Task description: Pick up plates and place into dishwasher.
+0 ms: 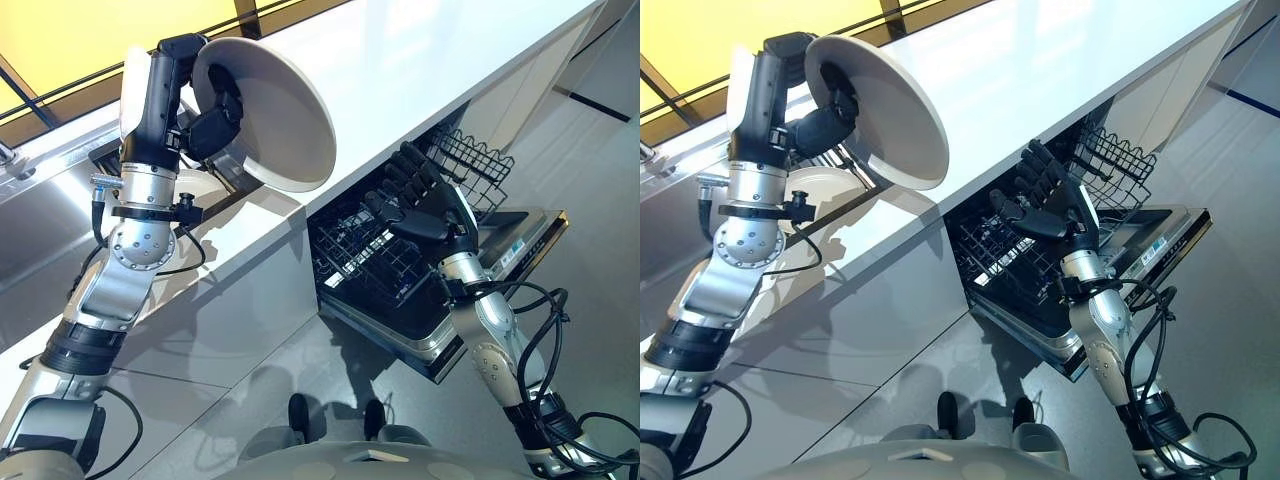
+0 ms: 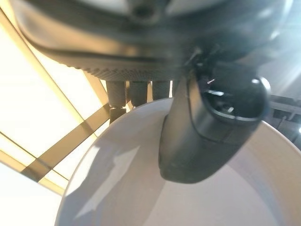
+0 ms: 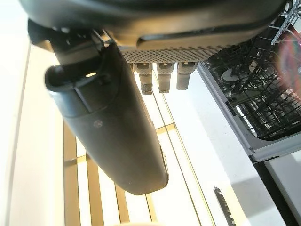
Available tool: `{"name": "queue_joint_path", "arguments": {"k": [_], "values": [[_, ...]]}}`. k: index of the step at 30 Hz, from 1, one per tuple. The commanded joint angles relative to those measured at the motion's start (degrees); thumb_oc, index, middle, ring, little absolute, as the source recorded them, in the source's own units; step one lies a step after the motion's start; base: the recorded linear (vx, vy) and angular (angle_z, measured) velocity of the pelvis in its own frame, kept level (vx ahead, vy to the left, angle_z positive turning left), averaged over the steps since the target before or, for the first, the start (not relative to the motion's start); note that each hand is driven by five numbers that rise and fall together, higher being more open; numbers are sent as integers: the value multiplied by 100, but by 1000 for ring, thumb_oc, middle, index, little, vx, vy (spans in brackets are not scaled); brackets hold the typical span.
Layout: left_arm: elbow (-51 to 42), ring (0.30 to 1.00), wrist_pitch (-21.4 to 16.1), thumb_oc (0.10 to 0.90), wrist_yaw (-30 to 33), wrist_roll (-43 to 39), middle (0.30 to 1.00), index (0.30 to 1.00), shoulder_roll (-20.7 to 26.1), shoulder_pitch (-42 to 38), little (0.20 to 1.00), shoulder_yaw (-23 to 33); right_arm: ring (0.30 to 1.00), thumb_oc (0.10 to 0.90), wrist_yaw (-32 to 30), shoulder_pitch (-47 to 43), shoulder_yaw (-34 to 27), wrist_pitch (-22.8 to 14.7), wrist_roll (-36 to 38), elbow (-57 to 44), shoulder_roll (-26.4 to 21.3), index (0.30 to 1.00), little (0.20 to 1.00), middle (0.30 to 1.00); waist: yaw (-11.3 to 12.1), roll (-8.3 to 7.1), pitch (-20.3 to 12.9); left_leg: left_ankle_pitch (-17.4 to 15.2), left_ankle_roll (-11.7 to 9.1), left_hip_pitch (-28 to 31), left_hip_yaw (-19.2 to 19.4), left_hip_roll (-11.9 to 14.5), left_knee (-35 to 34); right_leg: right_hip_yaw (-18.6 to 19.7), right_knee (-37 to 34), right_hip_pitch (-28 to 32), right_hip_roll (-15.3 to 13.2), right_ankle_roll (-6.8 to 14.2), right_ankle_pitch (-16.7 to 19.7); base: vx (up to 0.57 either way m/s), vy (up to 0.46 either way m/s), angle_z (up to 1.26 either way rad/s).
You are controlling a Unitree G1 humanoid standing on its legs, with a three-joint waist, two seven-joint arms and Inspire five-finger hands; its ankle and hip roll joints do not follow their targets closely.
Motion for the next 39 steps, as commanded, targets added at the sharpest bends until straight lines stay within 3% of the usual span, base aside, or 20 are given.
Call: {"name": "queue_joint_path", "arguments": {"k": [1, 8, 17, 27, 34, 39], "values": [[12, 300, -113, 100, 559, 259, 300, 300, 53, -1278, 200, -215, 900, 800, 207, -702, 169, -414, 368, -1049, 14, 900, 900, 900, -152, -249, -536, -610, -141, 303, 59, -178, 11, -127, 49, 149, -245, 579, -12, -6, -22, -3], [217, 300, -128, 100, 907, 472, 300, 300, -174, -1625, 200, -580, 900, 800, 314, -842, 304, -325, 514, -1188, 117, 900, 900, 900, -271, -250, -556, -614, -156, 306, 129, -163, 11, -18, 40, 114, -200, 565, -6, -6, -12, -5], [306, 300, 124, 100, 1137, 675, 300, 300, -339, -1979, 200, -918, 900, 800, 562, -862, 484, -49, 883, -1258, 182, 900, 900, 900, -381, -266, -576, -624, -147, 305, 190, -139, 11, 83, 22, 84, -155, 546, -4, -1, -11, -7], [740, 300, -10, 100, 1534, 990, 300, 300, -610, -2175, 200, -1189, 900, 800, 735, -1020, 738, 115, 1138, -1261, 408, 900, 900, 900, -443, -273, -598, -631, -165, 295, 221, -126, 11, 175, 22, 60, -117, 519, -17, -5, -6, -6], [1088, 300, 21, 100, 1612, 1110, 300, 300, -672, -2214, 200, -1321, 900, 800, 669, -1063, 762, 36, 1248, -1214, 473, 900, 900, 900, -464, -275, -621, -696, -171, 334, 245, -109, 11, 182, 22, 91, -106, 517, -76, 4, -2, 0], [1428, 300, -218, 100, 1621, 1120, 300, 300, -693, -2047, 200, -1310, 900, 800, 689, -1022, 610, -75, 1200, -1204, 521, 900, 900, 900, -485, -268, -603, -642, -166, 317, 282, -99, 11, 199, 22, 64, -96, 493, -23, -25, 1, -3]]}}
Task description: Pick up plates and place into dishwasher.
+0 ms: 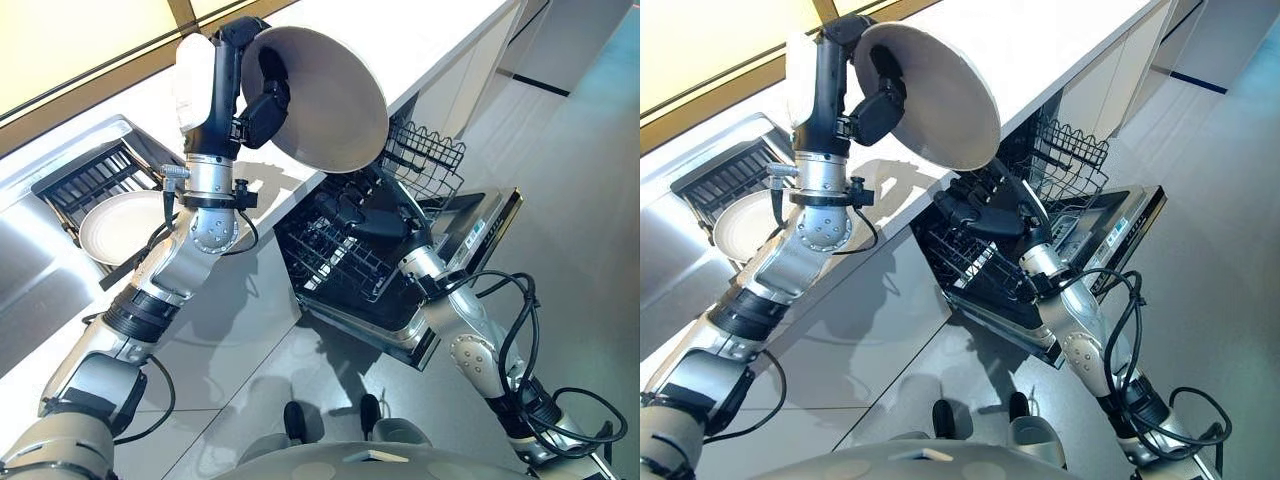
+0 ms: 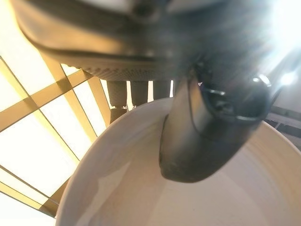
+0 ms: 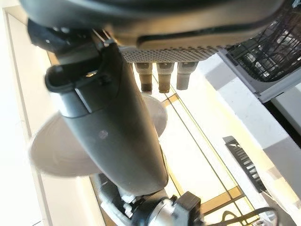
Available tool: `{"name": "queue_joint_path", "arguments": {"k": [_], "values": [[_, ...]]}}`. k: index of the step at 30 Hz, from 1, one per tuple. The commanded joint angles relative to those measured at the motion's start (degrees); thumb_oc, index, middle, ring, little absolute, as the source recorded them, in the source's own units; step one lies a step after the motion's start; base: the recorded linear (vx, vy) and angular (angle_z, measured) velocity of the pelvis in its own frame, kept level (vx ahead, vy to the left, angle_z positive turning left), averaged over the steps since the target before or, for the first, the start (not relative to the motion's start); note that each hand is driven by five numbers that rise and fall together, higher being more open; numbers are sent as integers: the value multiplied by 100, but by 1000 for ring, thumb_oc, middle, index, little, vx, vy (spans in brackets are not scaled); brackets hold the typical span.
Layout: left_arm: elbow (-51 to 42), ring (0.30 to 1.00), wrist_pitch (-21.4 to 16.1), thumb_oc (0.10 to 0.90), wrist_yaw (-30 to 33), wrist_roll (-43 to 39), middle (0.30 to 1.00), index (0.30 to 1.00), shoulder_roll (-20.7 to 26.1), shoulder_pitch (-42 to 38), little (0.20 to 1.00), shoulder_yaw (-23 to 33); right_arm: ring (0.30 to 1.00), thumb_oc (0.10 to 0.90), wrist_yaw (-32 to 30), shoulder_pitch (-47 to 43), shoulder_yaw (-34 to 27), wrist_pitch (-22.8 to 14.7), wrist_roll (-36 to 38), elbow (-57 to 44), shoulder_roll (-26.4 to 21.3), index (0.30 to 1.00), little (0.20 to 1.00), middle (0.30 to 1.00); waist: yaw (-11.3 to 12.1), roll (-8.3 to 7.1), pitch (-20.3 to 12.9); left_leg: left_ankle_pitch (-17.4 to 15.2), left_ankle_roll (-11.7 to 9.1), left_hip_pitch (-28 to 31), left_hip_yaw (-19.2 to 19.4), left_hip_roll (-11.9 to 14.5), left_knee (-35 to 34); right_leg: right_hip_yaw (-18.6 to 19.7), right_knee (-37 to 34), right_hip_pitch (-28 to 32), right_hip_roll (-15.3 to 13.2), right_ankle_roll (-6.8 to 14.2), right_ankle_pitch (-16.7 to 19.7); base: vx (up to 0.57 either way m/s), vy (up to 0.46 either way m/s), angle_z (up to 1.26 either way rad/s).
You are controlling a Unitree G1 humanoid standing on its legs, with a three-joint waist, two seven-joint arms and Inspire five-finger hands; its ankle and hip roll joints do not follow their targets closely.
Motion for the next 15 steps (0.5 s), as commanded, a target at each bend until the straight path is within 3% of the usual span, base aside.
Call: {"name": "queue_joint_path", "arguments": {"k": [1, 9, 15], "values": [[457, 300, -450, 100, 342, 277, 300, 300, -2, -987, 200, -19, 900, 800, 275, -496, -263, -621, 83, -831, 314, 900, 900, 900, -42, -239, -590, -538, -130, 198, -4, -170, 9, -139, 20, 118, -178, 493, -33, 0, 8, -7], [1098, 300, -1133, 100, 601, 465, 300, 300, -291, -314, 200, 83, 900, 800, 405, -316, -580, -1056, -25, -753, 339, 900, 900, 900, -48, -282, -592, -553, -121, 220, 4, -155, 9, -110, 20, 134, -162, 473, -49, 5, 2, -1], [1365, 300, -1426, 100, 628, 508, 300, 300, -454, 27, 200, 109, 900, 800, 528, -228, -738, -1257, 147, -673, 320, 900, 900, 900, -40, -328, -578, -549, -120, 237, 7, -139, 9, -124, 20, 150, -165, 472, -46, 0, 0, 0]]}}
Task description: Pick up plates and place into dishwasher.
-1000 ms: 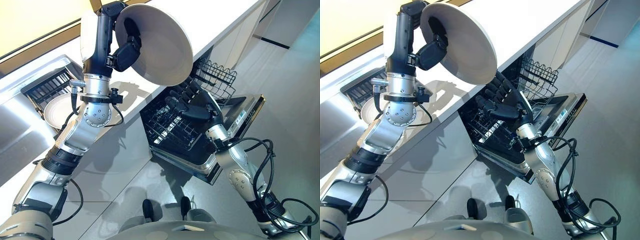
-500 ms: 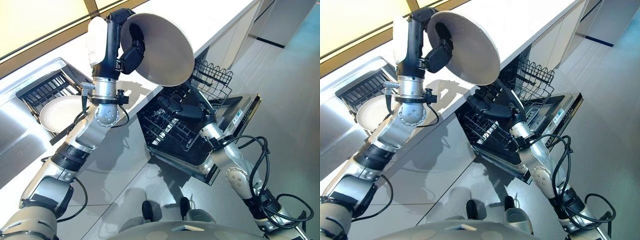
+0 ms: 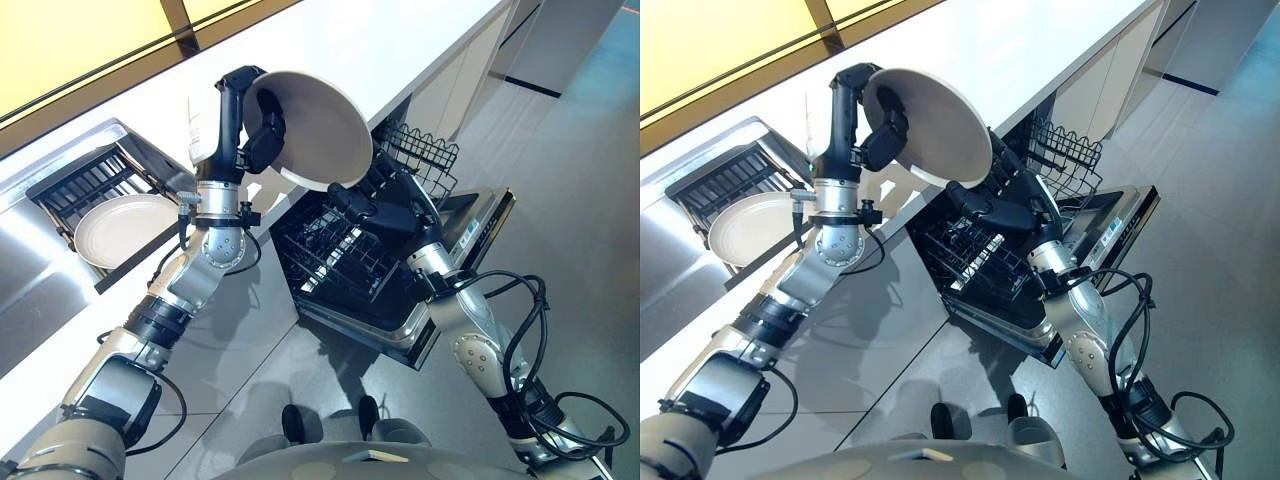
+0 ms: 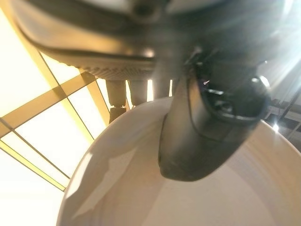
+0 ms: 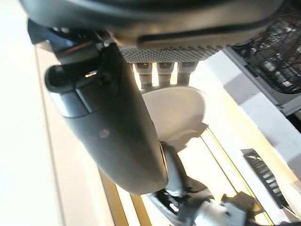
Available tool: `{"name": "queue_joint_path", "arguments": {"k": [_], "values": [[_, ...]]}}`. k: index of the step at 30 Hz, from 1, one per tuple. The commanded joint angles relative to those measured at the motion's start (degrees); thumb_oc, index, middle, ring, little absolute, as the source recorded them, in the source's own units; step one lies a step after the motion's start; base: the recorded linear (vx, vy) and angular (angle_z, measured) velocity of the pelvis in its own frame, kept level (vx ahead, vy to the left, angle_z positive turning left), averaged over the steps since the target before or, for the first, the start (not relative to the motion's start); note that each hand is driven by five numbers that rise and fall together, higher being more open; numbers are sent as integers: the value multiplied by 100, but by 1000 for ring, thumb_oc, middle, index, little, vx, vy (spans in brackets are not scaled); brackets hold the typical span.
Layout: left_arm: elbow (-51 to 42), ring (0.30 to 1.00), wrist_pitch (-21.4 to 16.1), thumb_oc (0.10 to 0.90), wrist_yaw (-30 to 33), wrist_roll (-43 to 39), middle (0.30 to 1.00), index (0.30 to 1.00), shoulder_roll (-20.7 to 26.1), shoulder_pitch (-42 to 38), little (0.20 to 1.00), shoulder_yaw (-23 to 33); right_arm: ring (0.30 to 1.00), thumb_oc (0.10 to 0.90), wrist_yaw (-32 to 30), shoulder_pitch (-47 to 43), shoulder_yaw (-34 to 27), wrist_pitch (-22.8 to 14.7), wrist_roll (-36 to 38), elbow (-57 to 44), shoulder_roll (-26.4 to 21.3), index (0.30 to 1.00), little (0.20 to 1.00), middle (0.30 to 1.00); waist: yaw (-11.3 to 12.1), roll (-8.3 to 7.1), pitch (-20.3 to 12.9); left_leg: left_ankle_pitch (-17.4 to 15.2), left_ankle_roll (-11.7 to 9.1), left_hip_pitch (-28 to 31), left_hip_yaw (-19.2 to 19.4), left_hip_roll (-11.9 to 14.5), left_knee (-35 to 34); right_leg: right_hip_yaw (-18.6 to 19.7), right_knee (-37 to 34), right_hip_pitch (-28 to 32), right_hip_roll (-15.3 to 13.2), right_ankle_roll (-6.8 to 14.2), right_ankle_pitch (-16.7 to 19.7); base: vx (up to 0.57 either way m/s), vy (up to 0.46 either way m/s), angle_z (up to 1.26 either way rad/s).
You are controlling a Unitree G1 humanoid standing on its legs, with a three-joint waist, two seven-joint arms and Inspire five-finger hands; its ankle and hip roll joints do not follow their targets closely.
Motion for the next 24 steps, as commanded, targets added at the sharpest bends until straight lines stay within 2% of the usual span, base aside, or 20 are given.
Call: {"name": "queue_joint_path", "arguments": {"k": [1, 5, 16, 18, 24], "values": [[519, 300, -605, 100, 309, 222, 300, 300, 92, -460, 200, 86, 900, 800, 448, -338, -465, -881, 164, -665, 358, 900, 900, 900, -25, -317, -572, -543, -113, 182, -19, -153, 11, -156, 21, 109, -180, 475, -49, 0, 0, 0], [611, 300, -769, 100, 267, 196, 300, 300, -26, -363, 200, 16, 900, 800, 459, -310, -502, -932, 293, -613, 376, 900, 900, 900, -31, -329, -566, -543, -104, 191, -17, -153, 11, -154, 21, 121, -170, 471, -55, 10, -1, -1], [464, 300, -823, 100, 22, 200, 300, 300, -400, -214, 200, -318, 900, 800, 472, -274, -435, -951, 382, -579, 471, 900, 900, 900, -46, -354, -533, -562, -84, 212, -17, -145, 11, -133, 21, 130, -167, 480, -53, 7, -2, 0], [461, 300, -864, 100, 13, 189, 300, 300, -431, -192, 200, -335, 900, 800, 488, -259, -413, -864, 392, -561, 472, 900, 900, 900, -58, -353, -528, -568, -84, 226, -6, -140, 11, -115, 21, 133, -165, 483, -52, 6, -2, -2], [355, 300, -931, 100, 61, 262, 300, 300, -368, -324, 200, -399, 900, 800, 623, -226, -213, -114, 350, -375, 363, 900, 900, 900, -73, -358, -524, -567, -94, 229, -9, -139, 11, -97, 21, 134, -157, 488, -44, 22, -6, -4]]}}
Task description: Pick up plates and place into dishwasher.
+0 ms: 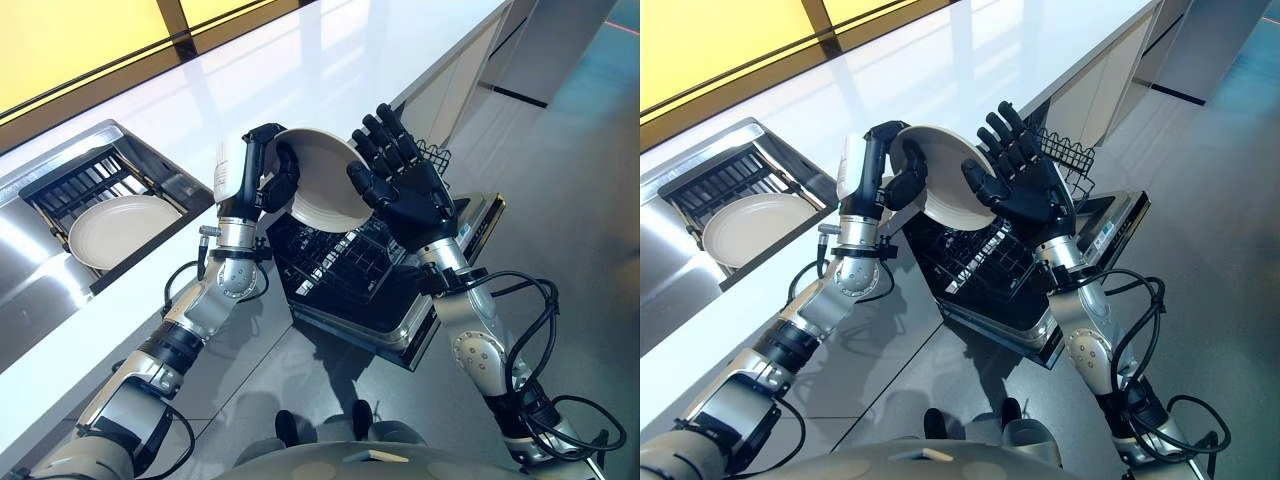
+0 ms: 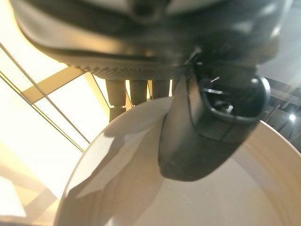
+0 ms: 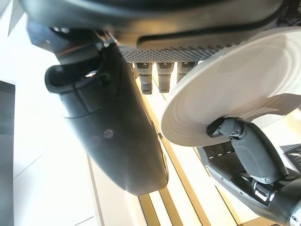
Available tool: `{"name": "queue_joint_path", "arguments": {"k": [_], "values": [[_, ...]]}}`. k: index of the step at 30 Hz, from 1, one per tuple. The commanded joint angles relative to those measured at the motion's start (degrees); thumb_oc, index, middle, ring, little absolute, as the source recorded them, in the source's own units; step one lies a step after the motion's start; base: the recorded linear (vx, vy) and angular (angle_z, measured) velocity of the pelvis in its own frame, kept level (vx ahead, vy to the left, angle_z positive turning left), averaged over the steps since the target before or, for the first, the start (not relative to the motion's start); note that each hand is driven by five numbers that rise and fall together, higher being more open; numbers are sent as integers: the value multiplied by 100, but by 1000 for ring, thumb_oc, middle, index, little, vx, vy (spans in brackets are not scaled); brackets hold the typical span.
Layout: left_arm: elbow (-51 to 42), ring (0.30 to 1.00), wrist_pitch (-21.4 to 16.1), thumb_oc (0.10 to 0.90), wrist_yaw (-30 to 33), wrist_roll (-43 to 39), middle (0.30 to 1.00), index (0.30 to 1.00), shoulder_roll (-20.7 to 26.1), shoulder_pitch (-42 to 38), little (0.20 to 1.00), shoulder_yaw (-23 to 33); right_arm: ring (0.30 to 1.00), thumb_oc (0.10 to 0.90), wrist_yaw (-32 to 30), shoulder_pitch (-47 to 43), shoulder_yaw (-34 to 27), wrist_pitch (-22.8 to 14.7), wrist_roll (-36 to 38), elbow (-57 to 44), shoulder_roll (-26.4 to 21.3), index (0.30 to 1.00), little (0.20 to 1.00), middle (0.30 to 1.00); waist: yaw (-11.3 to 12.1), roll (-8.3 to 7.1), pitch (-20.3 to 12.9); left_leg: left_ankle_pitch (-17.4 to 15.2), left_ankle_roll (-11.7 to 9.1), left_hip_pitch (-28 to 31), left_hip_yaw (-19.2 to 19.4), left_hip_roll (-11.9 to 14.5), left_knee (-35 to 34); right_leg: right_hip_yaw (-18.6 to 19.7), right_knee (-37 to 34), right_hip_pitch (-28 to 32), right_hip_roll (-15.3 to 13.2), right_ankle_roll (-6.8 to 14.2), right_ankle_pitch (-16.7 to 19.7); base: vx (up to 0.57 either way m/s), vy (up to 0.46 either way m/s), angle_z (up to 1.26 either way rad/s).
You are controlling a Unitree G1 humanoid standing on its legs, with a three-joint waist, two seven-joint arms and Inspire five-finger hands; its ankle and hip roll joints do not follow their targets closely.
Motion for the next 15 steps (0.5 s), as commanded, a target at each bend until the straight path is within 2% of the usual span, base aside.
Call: {"name": "queue_joint_path", "arguments": {"k": [1, 7, 15], "values": [[-106, 300, -660, 100, 210, 185, 300, 300, -9, -784, 200, -183, 900, 800, 501, -234, 78, 200, -21, -320, 126, 900, 900, 900, -48, -197, -467, -609, -101, 181, -82, -138, 11, -197, 21, 133, -157, 498, -99, 0, 0, 0], [-343, 300, -581, 100, 214, 243, 300, 300, 118, -886, 200, -205, 900, 800, 537, -178, 327, 681, -462, -65, -94, 900, 900, 900, -12, -230, -464, -608, -106, 160, -141, -150, 11, -250, 21, 139, -160, 494, -105, 6, -1, 0], [-520, 300, -527, 100, 181, 170, 300, 300, 231, -944, 200, -166, 900, 800, 747, -198, 397, 914, -1144, 132, -410, 900, 900, 900, 0, -247, -451, -610, -108, 156, -201, -157, 11, -265, 21, 150, -152, 482, -118, 0, 0, 0]]}}
